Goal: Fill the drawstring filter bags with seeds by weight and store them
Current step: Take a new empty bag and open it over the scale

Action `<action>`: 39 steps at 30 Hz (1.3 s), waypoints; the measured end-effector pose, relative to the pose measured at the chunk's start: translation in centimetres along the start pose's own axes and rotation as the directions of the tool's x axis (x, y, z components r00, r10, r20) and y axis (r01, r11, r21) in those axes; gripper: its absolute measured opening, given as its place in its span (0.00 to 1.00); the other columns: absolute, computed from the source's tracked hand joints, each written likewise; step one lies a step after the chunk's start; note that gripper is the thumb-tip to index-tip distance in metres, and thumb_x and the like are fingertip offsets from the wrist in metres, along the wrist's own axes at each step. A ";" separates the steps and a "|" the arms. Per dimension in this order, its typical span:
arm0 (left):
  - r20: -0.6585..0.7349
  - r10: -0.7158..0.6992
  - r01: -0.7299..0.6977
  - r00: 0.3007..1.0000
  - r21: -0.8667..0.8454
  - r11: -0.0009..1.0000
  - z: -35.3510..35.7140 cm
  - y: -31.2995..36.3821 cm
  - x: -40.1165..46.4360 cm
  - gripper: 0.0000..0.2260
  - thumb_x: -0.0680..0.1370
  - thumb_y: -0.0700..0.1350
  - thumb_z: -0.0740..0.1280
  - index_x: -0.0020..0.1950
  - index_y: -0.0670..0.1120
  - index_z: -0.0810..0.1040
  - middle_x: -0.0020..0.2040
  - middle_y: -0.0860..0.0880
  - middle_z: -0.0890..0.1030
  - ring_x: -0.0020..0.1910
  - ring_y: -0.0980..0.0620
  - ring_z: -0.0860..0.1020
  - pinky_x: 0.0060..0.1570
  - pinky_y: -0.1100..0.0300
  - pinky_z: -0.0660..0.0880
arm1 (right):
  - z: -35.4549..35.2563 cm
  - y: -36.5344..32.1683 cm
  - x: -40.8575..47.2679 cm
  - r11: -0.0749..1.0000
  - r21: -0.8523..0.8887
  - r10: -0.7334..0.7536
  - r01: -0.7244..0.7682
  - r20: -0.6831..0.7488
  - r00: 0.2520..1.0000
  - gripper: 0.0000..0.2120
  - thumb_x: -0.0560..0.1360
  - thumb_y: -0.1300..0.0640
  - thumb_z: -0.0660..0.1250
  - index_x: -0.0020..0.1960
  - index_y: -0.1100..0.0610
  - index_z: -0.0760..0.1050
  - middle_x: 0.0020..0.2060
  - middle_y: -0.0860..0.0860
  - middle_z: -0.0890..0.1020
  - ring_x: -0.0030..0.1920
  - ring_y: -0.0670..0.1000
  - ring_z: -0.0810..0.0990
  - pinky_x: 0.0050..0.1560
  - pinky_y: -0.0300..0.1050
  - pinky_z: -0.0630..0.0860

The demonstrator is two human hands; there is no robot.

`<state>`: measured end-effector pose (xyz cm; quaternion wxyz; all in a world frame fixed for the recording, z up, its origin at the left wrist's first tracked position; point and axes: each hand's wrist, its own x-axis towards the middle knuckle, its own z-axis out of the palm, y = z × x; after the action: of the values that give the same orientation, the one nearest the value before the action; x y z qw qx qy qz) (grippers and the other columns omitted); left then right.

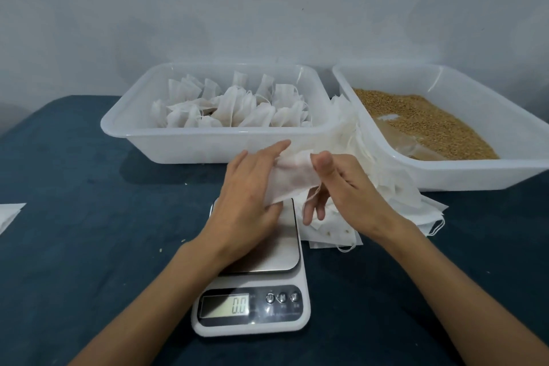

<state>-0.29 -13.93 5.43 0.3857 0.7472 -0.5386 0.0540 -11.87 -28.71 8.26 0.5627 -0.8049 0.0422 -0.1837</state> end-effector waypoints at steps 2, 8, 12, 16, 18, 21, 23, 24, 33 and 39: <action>-0.003 -0.006 0.006 1.000 -0.014 1.000 -0.4 0.0 0.1 0.34 0.69 0.35 0.65 0.76 0.46 0.70 0.63 0.48 0.77 0.64 0.49 0.72 0.71 0.53 0.62 | -0.9 -0.9 -0.1 0.998 -0.057 0.003 0.002 0.072 0.997 0.55 0.68 0.20 0.49 0.56 0.73 0.78 0.44 0.65 0.83 0.31 0.58 0.85 0.27 0.58 0.74; -0.006 -0.086 0.084 0.996 -0.167 0.982 0.1 2.2 -0.2 0.24 0.71 0.49 0.72 0.67 0.47 0.76 0.55 0.55 0.81 0.54 0.53 0.77 0.57 0.60 0.71 | -1.9 -4.9 -0.3 0.976 -0.214 0.099 -0.036 0.291 0.952 0.54 0.66 0.21 0.46 0.47 0.76 0.69 0.39 0.68 0.67 0.32 0.59 0.85 0.26 0.50 0.71; -0.020 -0.199 0.172 0.980 -0.417 0.892 -0.4 2.5 -0.2 0.14 0.76 0.43 0.72 0.60 0.48 0.77 0.49 0.54 0.83 0.48 0.57 0.80 0.46 0.67 0.74 | -2.6 -6.5 0.7 0.977 -0.215 0.069 -0.016 0.245 0.967 0.44 0.74 0.29 0.46 0.51 0.67 0.81 0.49 0.60 0.85 0.27 0.58 0.84 0.23 0.46 0.70; 0.014 -0.280 0.241 0.960 -0.551 0.799 -0.5 2.2 0.1 0.17 0.77 0.39 0.73 0.63 0.51 0.75 0.52 0.54 0.82 0.52 0.52 0.81 0.55 0.55 0.78 | -9.0 -4.4 3.0 0.953 -0.299 -0.013 -0.051 -0.208 0.978 0.26 0.81 0.37 0.58 0.46 0.56 0.85 0.44 0.54 0.88 0.25 0.52 0.79 0.23 0.39 0.68; 0.018 -0.300 0.250 0.954 -0.603 0.758 -0.4 2.1 0.1 0.18 0.75 0.41 0.73 0.61 0.54 0.75 0.50 0.55 0.81 0.51 0.50 0.80 0.54 0.51 0.79 | -14.5 -1.0 4.1 0.812 -0.534 -0.005 -0.235 -0.409 0.913 0.15 0.80 0.43 0.67 0.49 0.54 0.84 0.49 0.54 0.87 0.33 0.50 0.82 0.32 0.37 0.74; 0.016 -0.326 0.260 0.945 -0.643 0.721 -0.2 1.7 0.2 0.16 0.72 0.44 0.74 0.57 0.53 0.77 0.48 0.54 0.81 0.50 0.47 0.80 0.53 0.49 0.79 | -21.4 3.8 4.5 0.339 -0.746 0.427 -0.573 -0.421 0.800 0.27 0.73 0.45 0.76 0.67 0.54 0.75 0.61 0.52 0.82 0.53 0.54 0.83 0.50 0.48 0.80; 0.002 -0.341 0.260 0.940 -0.650 0.714 -0.1 1.4 0.4 0.15 0.71 0.45 0.75 0.55 0.52 0.79 0.47 0.53 0.82 0.49 0.46 0.81 0.54 0.49 0.79 | -23.3 6.2 4.5 0.167 -0.791 0.625 -0.589 -0.377 0.684 0.22 0.71 0.44 0.78 0.58 0.52 0.75 0.54 0.52 0.83 0.46 0.53 0.83 0.42 0.49 0.81; -0.002 -0.346 0.261 0.938 -0.655 0.709 -0.1 1.3 0.4 0.14 0.70 0.45 0.75 0.54 0.52 0.79 0.46 0.52 0.83 0.49 0.45 0.81 0.54 0.48 0.79 | -23.6 7.1 4.5 0.138 -0.816 0.636 -0.561 -0.362 0.682 0.16 0.71 0.45 0.77 0.49 0.53 0.77 0.46 0.51 0.84 0.41 0.52 0.82 0.37 0.46 0.79; -0.003 -0.374 0.272 0.927 -0.683 0.678 0.0 0.7 0.5 0.12 0.71 0.46 0.76 0.52 0.52 0.80 0.45 0.49 0.83 0.46 0.48 0.82 0.55 0.44 0.81 | -26.9 8.1 3.6 0.079 -0.727 0.303 -0.682 -0.635 0.711 0.18 0.69 0.47 0.79 0.42 0.59 0.75 0.36 0.52 0.78 0.39 0.54 0.78 0.38 0.49 0.74; 0.006 -0.372 0.270 0.928 -0.699 0.662 0.0 0.8 0.5 0.12 0.71 0.46 0.76 0.52 0.52 0.80 0.46 0.48 0.83 0.46 0.50 0.83 0.52 0.56 0.80 | -28.1 7.8 1.4 -0.168 -0.632 0.356 -0.757 -0.754 0.551 0.14 0.70 0.53 0.76 0.44 0.58 0.72 0.38 0.54 0.77 0.38 0.53 0.75 0.40 0.47 0.73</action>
<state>-0.74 -14.42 6.05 0.6746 0.6273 -0.3512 -0.1676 -19.13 -56.95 9.82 -0.0732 -0.8037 0.5896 0.0323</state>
